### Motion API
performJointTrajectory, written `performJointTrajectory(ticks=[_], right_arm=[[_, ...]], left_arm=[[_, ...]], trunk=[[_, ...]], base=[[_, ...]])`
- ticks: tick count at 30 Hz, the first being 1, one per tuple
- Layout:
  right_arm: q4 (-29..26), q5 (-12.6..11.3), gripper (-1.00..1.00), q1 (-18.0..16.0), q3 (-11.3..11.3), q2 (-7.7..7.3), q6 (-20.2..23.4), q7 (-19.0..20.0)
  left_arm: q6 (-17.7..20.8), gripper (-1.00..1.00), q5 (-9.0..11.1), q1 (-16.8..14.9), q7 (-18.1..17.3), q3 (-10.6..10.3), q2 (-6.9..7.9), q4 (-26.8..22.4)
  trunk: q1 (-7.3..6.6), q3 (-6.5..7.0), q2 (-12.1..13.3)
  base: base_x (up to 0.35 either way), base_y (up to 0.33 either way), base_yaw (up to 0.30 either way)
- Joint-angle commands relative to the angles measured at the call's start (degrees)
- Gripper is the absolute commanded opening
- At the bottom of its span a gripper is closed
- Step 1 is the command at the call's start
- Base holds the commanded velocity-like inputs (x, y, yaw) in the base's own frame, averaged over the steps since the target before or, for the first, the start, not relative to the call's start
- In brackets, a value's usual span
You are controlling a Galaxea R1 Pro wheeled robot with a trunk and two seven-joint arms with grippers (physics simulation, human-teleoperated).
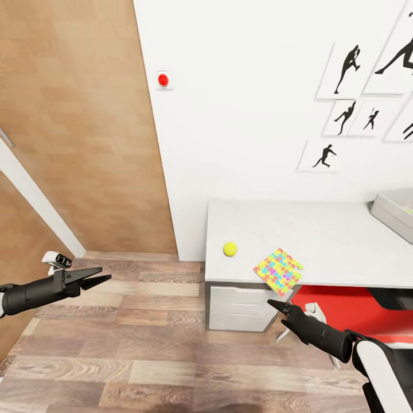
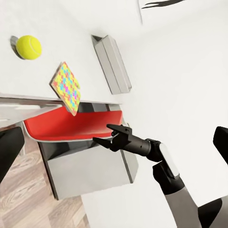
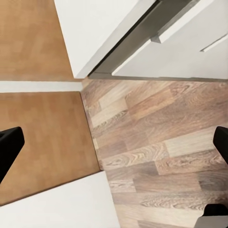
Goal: Put all the toys in the child's room - the three board games (two on the bed and one on the table), the two jigsaw puzzles on the table, and the tennis ball on the table - inside the toy box on the table in the child's room.
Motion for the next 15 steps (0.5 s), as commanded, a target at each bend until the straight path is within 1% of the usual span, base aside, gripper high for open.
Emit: performJointTrajectory(ticks=[1, 15], right_arm=[[0.0, -0.4, 1.0, -0.1, -0.1, 0.0, 0.3, -0.4], [-0.1, -0.4, 1.0, -0.1, -0.1, 0.0, 0.3, -0.4]], left_arm=[[0.2, 1.0, 0.0, 0.0, -0.1, 0.0, 0.02, 0.0], [0.2, 1.0, 0.0, 0.0, 0.0, -0.1, -0.06, 0.0]], trunk=[[0.03, 0.0, -0.1], [0.03, 1.32, -0.1]], base=[[0.0, 0.0, 0.0], [0.0, 0.0, 0.0]])
